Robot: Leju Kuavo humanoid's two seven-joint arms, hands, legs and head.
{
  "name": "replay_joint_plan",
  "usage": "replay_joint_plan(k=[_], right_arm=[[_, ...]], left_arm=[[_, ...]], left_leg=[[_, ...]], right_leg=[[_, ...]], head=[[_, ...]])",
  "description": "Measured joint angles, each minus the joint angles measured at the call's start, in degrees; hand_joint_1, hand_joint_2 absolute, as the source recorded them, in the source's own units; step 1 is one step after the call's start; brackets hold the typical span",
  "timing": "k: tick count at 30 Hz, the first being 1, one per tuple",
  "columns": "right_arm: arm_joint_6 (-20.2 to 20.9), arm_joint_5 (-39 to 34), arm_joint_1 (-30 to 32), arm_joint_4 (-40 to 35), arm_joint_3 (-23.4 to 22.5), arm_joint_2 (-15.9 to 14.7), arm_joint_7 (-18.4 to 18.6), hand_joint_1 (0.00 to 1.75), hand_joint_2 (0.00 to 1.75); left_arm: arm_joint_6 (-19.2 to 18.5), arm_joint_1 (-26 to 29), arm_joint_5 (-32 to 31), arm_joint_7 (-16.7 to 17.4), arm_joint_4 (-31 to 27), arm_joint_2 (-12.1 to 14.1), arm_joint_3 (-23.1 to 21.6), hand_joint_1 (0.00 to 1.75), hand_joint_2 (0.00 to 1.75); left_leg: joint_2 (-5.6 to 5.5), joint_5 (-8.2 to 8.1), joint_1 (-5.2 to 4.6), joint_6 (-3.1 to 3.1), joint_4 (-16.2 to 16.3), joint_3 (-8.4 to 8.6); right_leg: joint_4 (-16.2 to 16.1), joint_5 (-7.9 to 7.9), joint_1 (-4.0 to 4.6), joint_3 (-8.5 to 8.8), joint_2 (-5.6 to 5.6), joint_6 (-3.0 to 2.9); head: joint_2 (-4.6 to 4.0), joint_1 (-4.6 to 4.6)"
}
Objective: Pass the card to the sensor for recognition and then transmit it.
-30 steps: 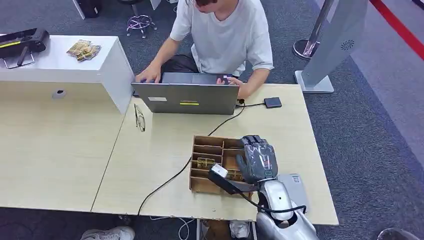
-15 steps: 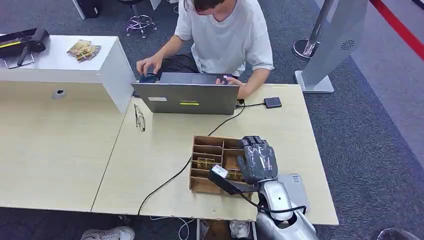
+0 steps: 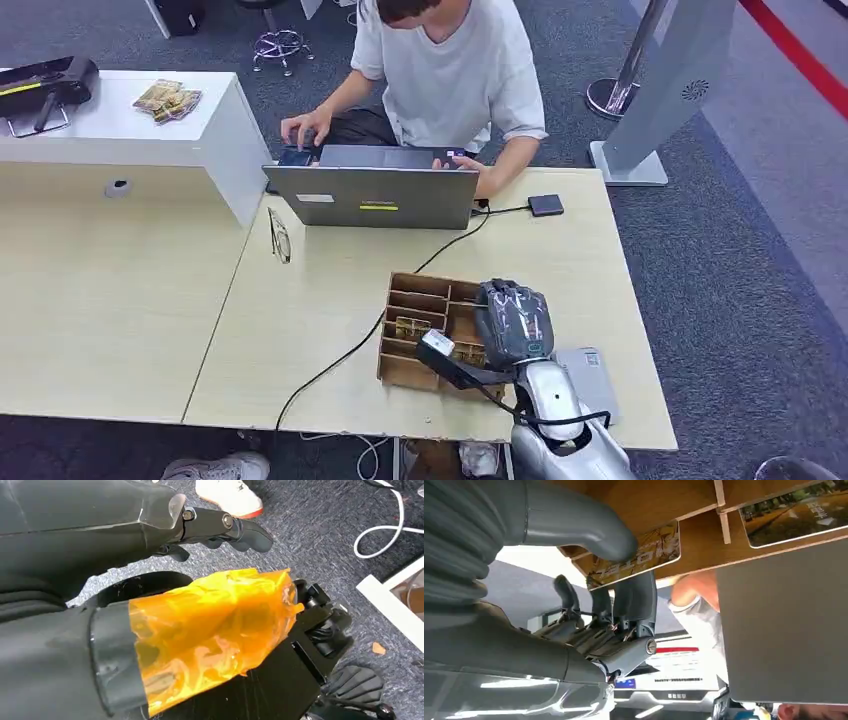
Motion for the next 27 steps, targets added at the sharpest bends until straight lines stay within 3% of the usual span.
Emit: replay_joint_plan(k=[2, 11, 27], right_arm=[[-1.08, 0.15, 0.00, 0.15, 0.00, 0.04, -0.31, 1.71, 1.75], [-7.66, 1.71, 0.37, -0.66, -0.02, 1.01, -1.64, 1.64, 1.75], [-9.69, 1.07, 0.80, -10.91, -0.22, 1.46, -4.90, 1.66, 1.75]], left_arm=[[0.00, -0.01, 0.02, 0.00, 0.00, 0.00, 0.00, 0.00, 0.00], [-0.09, -0.02, 0.74, -0.02, 0.00, 0.00, -0.02, 0.00, 0.00], [0.17, -0.01, 2.25, -0.35, 0.00, 0.07, -0.02, 0.00, 0.00]], left_leg=[[0.00, 0.00, 0.00, 0.00, 0.00, 0.00], [0.01, 0.00, 0.00, 0.00, 0.00, 0.00], [0.01, 0.00, 0.00, 0.00, 0.00, 0.00]], right_leg=[[0.00, 0.00, 0.00, 0.00, 0.00, 0.00], [0.00, 0.00, 0.00, 0.00, 0.00, 0.00], [0.00, 0.00, 0.00, 0.00, 0.00, 0.00]], head=[[0.00, 0.00], [0.00, 0.00], [0.00, 0.00]])
